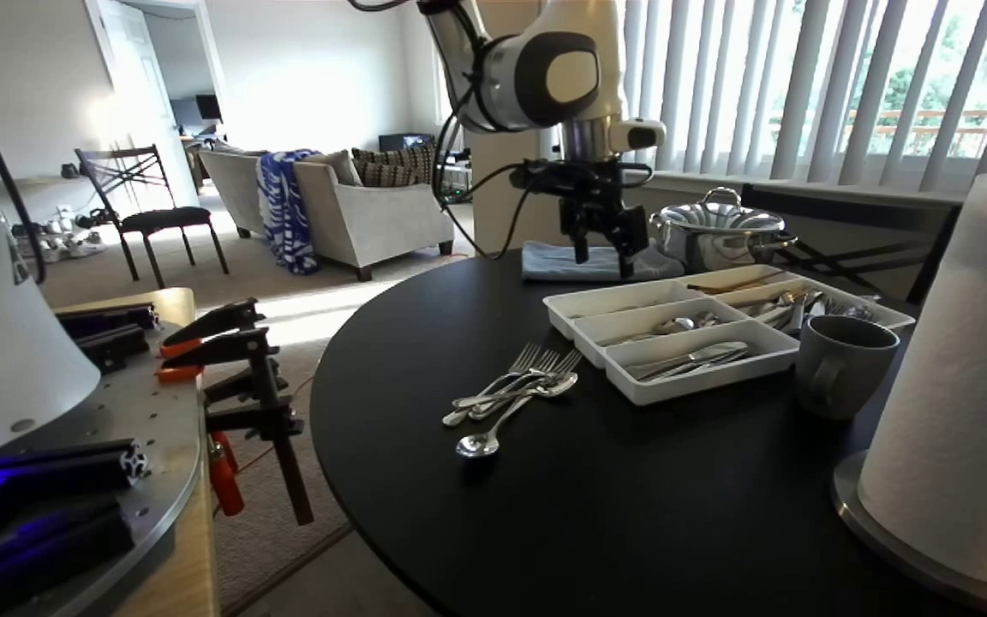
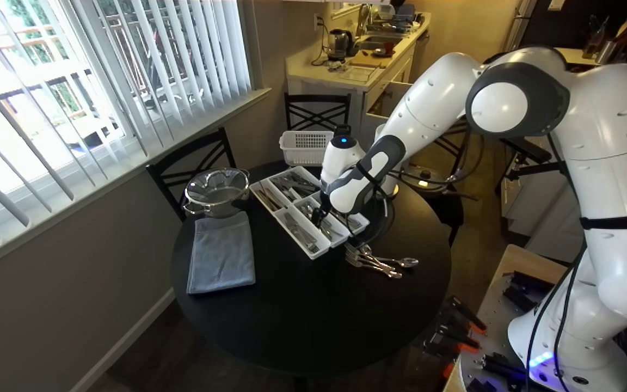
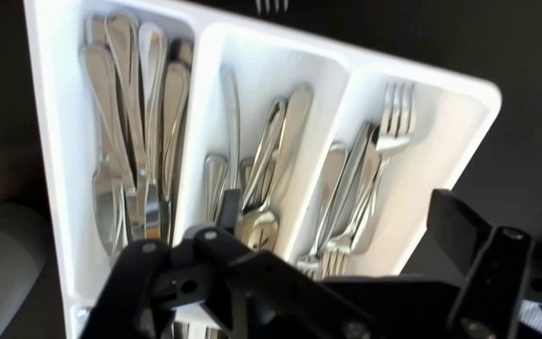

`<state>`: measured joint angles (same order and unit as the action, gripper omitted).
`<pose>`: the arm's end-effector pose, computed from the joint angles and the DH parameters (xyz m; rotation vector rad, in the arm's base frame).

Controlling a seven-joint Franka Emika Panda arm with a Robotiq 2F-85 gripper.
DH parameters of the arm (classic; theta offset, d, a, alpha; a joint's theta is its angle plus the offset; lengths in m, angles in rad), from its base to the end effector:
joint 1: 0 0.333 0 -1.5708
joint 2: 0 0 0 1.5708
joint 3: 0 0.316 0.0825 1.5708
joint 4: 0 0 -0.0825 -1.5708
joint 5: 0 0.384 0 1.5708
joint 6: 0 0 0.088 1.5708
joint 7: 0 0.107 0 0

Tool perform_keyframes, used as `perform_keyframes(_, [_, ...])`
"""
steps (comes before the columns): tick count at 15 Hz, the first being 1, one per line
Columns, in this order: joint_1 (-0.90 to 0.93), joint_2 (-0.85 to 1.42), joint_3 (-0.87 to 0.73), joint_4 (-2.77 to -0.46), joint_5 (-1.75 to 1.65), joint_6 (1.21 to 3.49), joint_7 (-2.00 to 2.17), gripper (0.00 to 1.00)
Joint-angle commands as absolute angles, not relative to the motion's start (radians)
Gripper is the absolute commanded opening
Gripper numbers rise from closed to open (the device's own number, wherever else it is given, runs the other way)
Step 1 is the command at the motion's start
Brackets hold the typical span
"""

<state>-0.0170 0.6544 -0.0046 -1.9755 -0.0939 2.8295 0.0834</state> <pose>0.6250 -0.0086 0.1515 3.0918 -0.0267 0.3110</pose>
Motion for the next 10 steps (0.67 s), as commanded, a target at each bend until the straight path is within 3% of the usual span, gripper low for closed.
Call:
perform_keyframes(1, [-0.046, 0.59, 0.042, -2.156, -0.047, 2.856, 0.011, 1.0])
perform_keyframes(10, [0.025, 0.629, -0.026, -2.217, -0.135, 2.904, -0.037, 1.0])
